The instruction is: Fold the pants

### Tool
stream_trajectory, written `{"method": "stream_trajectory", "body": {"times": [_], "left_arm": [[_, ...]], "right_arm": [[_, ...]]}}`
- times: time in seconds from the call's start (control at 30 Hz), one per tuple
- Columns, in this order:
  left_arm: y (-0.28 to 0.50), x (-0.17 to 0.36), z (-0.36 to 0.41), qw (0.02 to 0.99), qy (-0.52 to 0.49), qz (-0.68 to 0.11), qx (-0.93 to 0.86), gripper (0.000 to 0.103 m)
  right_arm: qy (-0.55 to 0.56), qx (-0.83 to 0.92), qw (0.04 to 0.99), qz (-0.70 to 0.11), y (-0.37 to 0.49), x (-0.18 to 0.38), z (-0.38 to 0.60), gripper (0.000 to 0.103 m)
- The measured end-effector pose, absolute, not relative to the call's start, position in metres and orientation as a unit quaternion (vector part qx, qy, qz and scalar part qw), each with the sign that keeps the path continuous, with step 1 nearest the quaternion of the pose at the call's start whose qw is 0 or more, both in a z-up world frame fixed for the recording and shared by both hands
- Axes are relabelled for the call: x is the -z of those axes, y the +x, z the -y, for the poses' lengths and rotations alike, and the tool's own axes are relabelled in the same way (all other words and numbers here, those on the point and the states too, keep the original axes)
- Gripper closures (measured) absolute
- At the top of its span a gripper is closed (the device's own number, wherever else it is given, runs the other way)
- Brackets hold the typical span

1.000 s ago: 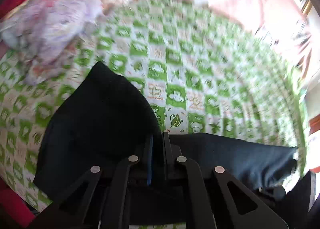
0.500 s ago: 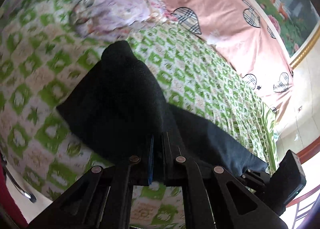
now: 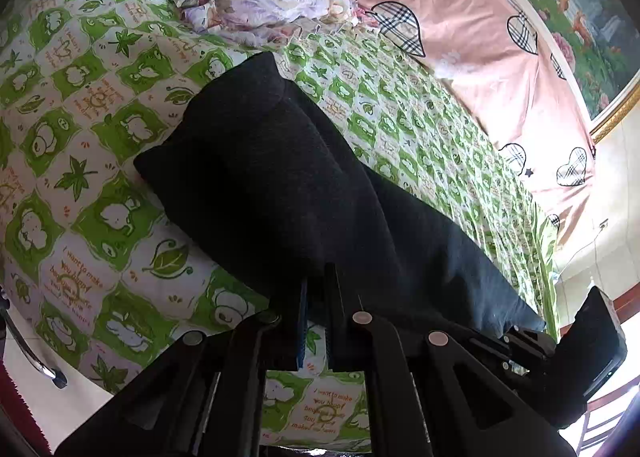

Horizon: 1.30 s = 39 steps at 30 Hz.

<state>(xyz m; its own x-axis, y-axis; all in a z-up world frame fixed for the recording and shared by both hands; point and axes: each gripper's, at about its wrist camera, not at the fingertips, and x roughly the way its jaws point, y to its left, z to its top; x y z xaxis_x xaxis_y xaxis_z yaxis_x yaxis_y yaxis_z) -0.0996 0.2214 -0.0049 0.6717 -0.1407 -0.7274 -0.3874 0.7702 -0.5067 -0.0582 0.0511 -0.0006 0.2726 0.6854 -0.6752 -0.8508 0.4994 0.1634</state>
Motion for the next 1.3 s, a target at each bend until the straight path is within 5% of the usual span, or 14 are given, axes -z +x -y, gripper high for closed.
{"method": "stream_trajectory", "body": {"times": [0.43, 0.63, 0.7, 0.77, 1.03, 1.1, 1.17, 1.3], "left_arm": [[-0.105, 0.013, -0.222, 0.851, -0.327, -0.404, -0.071, 0.097], [-0.11, 0.005, -0.223, 0.846, -0.321, -0.419, -0.079, 0.088], [-0.112, 0.0, -0.225, 0.845, -0.315, -0.423, -0.09, 0.082], [-0.115, -0.004, -0.229, 0.839, -0.318, -0.429, -0.105, 0.048], [-0.112, -0.01, -0.257, 0.815, -0.355, -0.435, -0.145, 0.04], [-0.107, -0.01, -0.262, 0.808, -0.364, -0.439, -0.151, 0.037], [-0.102, -0.009, -0.267, 0.805, -0.369, -0.439, -0.154, 0.033], [-0.093, -0.005, -0.278, 0.8, -0.355, -0.448, -0.184, 0.032]], "right_arm": [[-0.117, -0.485, 0.783, -0.371, -0.06, 0.007, -0.054, 0.097], [-0.087, -0.499, 0.776, -0.376, -0.057, 0.0, -0.047, 0.087], [-0.071, -0.5, 0.777, -0.376, -0.054, -0.004, -0.043, 0.087], [-0.051, -0.498, 0.779, -0.377, -0.048, -0.01, -0.037, 0.087], [-0.024, -0.46, 0.803, -0.377, -0.013, -0.025, -0.028, 0.087], [-0.016, -0.446, 0.81, -0.38, 0.001, -0.028, -0.026, 0.078], [-0.001, -0.436, 0.817, -0.377, 0.017, -0.033, -0.023, 0.046], [0.033, -0.429, 0.814, -0.391, 0.057, -0.035, -0.023, 0.046]]}}
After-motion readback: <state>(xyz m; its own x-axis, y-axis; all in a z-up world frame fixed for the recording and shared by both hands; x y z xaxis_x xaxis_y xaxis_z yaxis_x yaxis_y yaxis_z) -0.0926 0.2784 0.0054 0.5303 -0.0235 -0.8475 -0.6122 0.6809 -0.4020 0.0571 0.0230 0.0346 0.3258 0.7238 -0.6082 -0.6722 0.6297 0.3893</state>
